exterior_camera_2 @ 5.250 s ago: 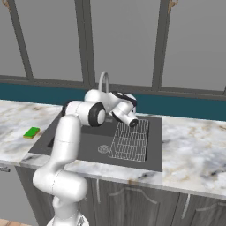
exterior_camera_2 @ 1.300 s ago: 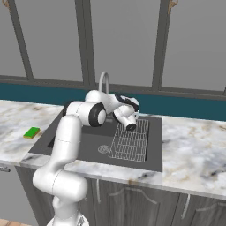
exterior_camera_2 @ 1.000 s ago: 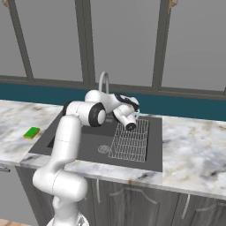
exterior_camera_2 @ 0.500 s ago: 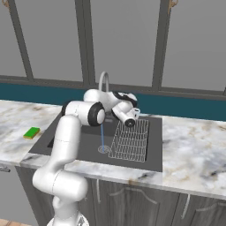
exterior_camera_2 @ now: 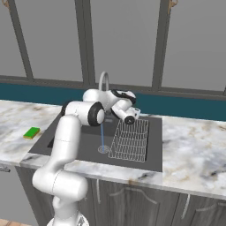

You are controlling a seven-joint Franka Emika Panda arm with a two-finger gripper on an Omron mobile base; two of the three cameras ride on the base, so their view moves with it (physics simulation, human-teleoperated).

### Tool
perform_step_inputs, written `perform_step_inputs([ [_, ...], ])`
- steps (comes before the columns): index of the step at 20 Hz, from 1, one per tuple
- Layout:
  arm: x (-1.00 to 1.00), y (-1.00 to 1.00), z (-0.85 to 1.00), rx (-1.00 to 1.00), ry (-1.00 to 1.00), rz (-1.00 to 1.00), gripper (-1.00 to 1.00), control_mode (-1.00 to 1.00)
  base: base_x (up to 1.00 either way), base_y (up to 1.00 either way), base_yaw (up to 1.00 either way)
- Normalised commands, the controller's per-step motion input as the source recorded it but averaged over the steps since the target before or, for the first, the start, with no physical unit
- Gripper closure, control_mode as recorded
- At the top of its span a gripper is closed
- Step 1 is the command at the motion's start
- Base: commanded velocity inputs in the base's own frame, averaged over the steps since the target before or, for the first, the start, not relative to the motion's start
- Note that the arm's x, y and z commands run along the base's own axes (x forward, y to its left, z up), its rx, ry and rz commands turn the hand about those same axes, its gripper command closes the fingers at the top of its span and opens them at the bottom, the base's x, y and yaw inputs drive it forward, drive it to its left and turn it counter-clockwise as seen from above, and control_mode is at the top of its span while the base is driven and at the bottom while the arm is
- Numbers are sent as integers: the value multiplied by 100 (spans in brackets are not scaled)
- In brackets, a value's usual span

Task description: Soak the sponge with water for a few seconds and then drop it inside the sink.

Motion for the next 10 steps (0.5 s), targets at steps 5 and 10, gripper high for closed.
perform_step_inputs([
  [5, -24, -20, 3, 4, 0, 0, -100, -100, 0, 0, 0],
  [10, -39, -21, 15, 7, 0, 0, -100, -100, 0, 0, 0],
])
